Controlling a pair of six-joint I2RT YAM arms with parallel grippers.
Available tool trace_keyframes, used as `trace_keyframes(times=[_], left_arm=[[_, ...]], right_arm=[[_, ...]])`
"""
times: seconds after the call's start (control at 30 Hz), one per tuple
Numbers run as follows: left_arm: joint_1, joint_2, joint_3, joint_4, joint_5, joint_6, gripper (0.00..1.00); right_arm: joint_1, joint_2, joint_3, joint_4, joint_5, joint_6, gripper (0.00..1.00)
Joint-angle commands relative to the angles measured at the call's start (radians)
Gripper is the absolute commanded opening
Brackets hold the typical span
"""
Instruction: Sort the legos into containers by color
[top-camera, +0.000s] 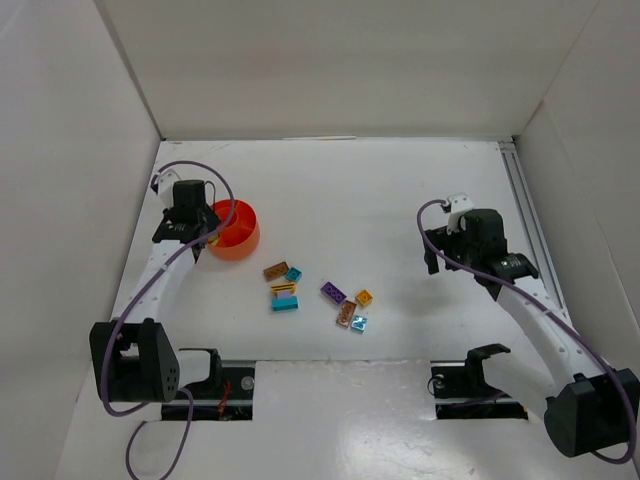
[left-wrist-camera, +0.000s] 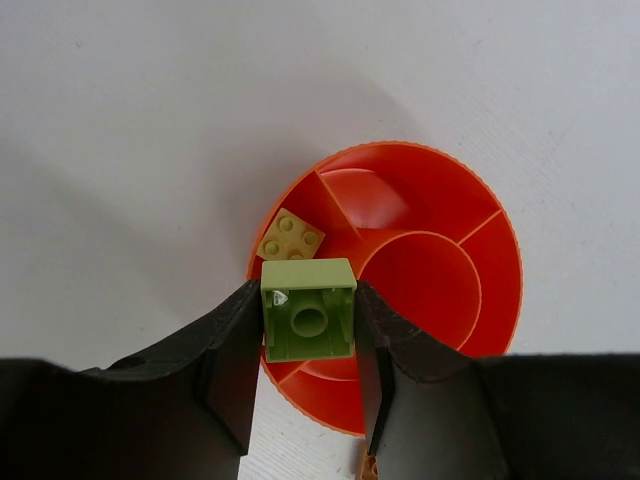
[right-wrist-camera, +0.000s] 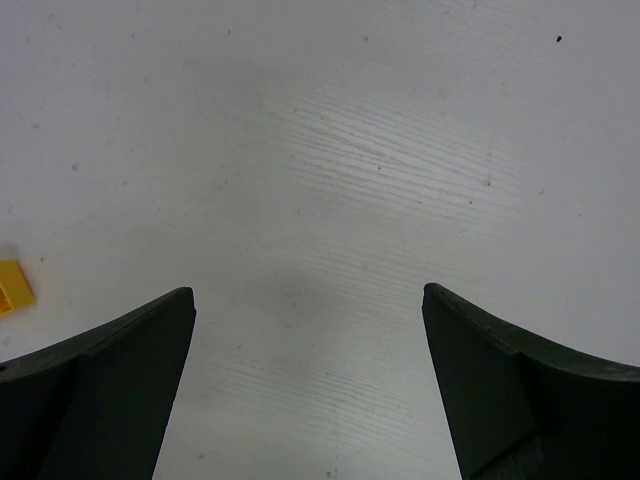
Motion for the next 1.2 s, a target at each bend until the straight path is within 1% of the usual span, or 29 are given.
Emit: trace_keyframes(times=[0.0,0.23,0.3,0.37,0.47,0.6,0.63,0.77,0.83,0.9,0.93,0.97,1.03,1.17], left_arm=[[0.007,-0.006,-0.026,0.029,0.015,0.007,0.28],[0.007,0.036,-0.037,0.029,0.006,-0.002,0.29],[0.007,0.045,-0.037,0.038,0.006,-0.002,0.32],[0.007,0.045,-0.037,0.038,0.006,-0.002,0.38],[0.007,0.045,-0.037,0.038,0.006,-0.002,0.41],[0.007,0.033,-0.037,0.029,-0.003,-0.012,0.5],[0.007,0.022,-0.037,0.029,-0.003,-0.012,0.55],[0.007,-0.015,-0.018,0.009,-0.013,-0.021,0.55],[0.007,-0.04,-0.009,-0.023,-0.013,-0.045,0.64],[0.007,-0.095,0.002,-0.034,-0.002,-0.045,0.79],[0.007,-0.115,0.011,-0.034,0.03,-0.045,0.97],[0.007,-0.135,0.021,-0.046,0.055,-0.032,1.0],[-0.012,-0.194,0.021,-0.037,0.124,-0.022,1.0],[-0.066,-0.271,0.031,-0.06,0.139,-0.012,1.0]], right_arm=[[-0.007,0.006,0.044,0.011,0.015,0.001,1.0],[-0.007,0.006,0.044,0.011,0.015,0.001,1.0],[-0.007,0.006,0.044,0.011,0.015,0.001,1.0],[-0.007,0.006,0.044,0.011,0.015,0.001,1.0],[-0.007,0.006,0.044,0.011,0.015,0.001,1.0],[-0.007,-0.003,0.044,0.002,0.015,0.001,1.0],[-0.007,-0.003,0.044,0.002,0.015,0.001,1.0],[-0.007,-0.003,0.044,0.002,0.004,0.001,1.0],[-0.007,-0.013,0.044,0.002,-0.006,0.001,1.0],[-0.007,-0.023,0.034,0.011,-0.04,-0.013,1.0],[-0.007,-0.023,0.034,0.028,-0.066,-0.023,1.0],[-0.007,-0.033,0.022,0.037,-0.066,-0.023,1.0],[0.002,-0.033,0.022,0.047,-0.079,-0.034,1.0],[0.045,-0.033,0.022,0.056,-0.088,-0.043,1.0]])
